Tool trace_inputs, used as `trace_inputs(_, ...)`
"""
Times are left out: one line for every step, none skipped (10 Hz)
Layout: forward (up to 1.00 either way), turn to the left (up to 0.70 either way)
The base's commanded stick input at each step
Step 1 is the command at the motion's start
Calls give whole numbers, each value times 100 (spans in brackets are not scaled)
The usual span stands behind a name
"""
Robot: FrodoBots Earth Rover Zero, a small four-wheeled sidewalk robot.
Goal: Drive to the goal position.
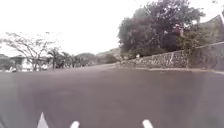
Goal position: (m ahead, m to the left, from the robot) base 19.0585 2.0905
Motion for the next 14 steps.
trace_inputs(50, 0)
trace_inputs(50, 0)
trace_inputs(50, 0)
trace_inputs(50, 0)
trace_inputs(50, 0)
trace_inputs(50, 0)
trace_inputs(50, 0)
trace_inputs(50, 0)
trace_inputs(50, 0)
trace_inputs(50, 0)
trace_inputs(50, 0)
trace_inputs(50, 0)
trace_inputs(50, 0)
trace_inputs(50, 0)
